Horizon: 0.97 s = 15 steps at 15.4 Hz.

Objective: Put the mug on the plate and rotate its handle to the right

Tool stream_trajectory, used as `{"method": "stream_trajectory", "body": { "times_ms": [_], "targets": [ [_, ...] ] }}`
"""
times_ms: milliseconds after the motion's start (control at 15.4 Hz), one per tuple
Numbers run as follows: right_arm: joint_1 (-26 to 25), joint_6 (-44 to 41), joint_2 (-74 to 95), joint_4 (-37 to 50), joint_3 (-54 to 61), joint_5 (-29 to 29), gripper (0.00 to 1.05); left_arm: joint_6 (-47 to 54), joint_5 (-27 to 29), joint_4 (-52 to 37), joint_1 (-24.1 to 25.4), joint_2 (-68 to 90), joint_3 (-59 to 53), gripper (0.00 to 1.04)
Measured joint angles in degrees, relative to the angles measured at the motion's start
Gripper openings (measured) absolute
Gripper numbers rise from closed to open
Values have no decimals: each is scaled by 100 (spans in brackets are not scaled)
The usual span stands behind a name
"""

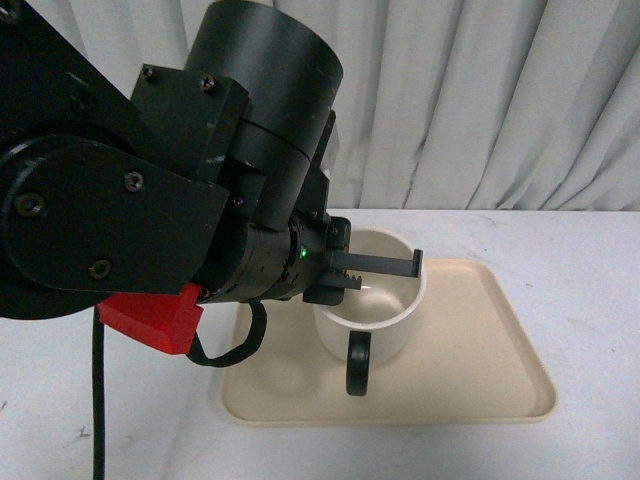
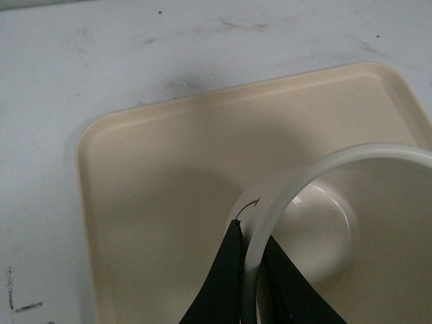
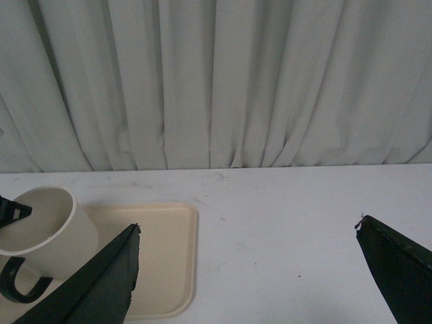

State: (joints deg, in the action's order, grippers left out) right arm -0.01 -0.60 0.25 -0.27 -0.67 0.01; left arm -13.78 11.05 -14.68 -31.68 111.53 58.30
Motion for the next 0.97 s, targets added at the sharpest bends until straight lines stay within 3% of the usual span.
{"method": "stream_trajectory", "body": {
  "times_ms": [519,713,973],
  "targets": [
    [0,0,0,0,0,0,98,-378,107,223,-9,761,575,6],
    [0,0,0,2,0,0,98,-372,74,256,-90,752,575,32],
    [0,0,0,0,0,0,98,-68,212,188,-284,87,407,75]
  ]
}}
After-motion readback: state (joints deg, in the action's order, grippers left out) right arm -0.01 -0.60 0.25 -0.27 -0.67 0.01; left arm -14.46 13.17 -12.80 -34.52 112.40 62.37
